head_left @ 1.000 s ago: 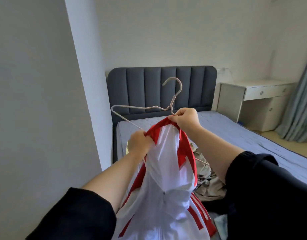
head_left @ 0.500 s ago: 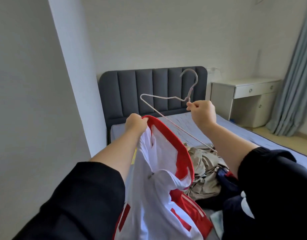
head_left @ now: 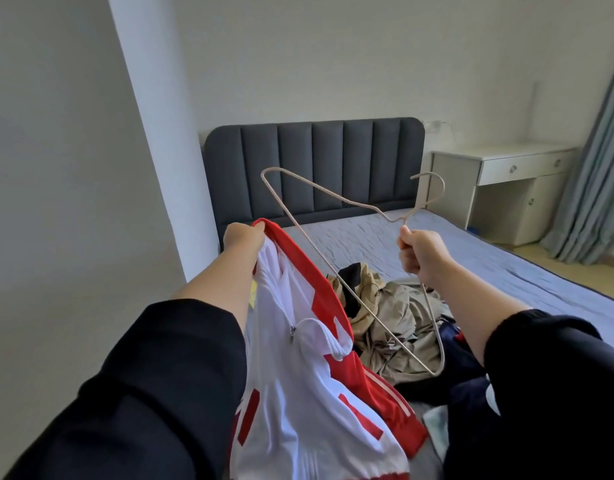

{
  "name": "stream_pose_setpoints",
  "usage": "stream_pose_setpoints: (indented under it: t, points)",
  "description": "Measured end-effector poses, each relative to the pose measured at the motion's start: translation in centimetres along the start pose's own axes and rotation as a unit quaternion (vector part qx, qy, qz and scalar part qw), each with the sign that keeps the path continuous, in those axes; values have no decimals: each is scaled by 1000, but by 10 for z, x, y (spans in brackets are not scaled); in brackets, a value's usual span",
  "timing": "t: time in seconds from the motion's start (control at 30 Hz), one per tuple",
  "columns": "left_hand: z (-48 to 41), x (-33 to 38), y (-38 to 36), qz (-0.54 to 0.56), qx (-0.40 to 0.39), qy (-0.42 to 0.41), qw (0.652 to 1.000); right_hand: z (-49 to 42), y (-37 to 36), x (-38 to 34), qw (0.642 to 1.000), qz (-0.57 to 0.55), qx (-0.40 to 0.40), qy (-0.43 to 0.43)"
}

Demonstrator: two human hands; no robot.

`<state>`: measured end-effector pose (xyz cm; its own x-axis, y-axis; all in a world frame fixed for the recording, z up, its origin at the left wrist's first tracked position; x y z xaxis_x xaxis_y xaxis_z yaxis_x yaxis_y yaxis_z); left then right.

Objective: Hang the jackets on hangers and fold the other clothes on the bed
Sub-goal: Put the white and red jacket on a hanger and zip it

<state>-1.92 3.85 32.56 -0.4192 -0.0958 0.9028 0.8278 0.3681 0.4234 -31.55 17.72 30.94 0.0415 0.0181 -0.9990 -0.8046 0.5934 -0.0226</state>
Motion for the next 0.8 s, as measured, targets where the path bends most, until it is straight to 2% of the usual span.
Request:
stream_pose_setpoints:
  t: [0.13, 0.3, 0.4, 0.5, 0.53, 0.6, 0.73, 0.8]
  points:
    - [-7, -7, 7, 18, 15, 23, 999, 7, -4, 5, 995, 100, -14, 3]
    - [-9, -11, 20, -27, 73, -30, 996, 22, -17, 10, 992, 120, -17, -26]
    - [-15, -21, 28, -9, 102, -14, 995, 27, -22, 10, 988, 146, -14, -36]
    - [-23, -31, 35, -13, 96, 6, 995, 31, -20, 13, 982, 187, -10, -36]
    - [-24, -31, 34, -40, 85, -20, 995, 33, -22, 13, 981, 192, -12, -35]
    - [-16, -20, 28, -102, 57, -126, 985, 37, -30, 13, 978, 207, -21, -27]
    - [29, 8, -2, -176, 2, -335, 926, 43, -61, 12, 966, 251, -63, 15]
    - [54, 20, -16, -171, -23, -402, 899, 44, -72, 12, 963, 252, -86, 40]
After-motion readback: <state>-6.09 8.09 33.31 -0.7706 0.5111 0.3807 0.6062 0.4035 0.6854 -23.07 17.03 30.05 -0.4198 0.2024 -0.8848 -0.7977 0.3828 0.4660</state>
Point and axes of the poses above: each hand's wrist, its own z-axis away from the middle knuckle, its own y-axis out of the back of the hand, x = y × z, the point moved 5 cm from there along -z, towards the middle knuckle, and after that the axes turned 8 degrees about x, right-handed, at the moved point
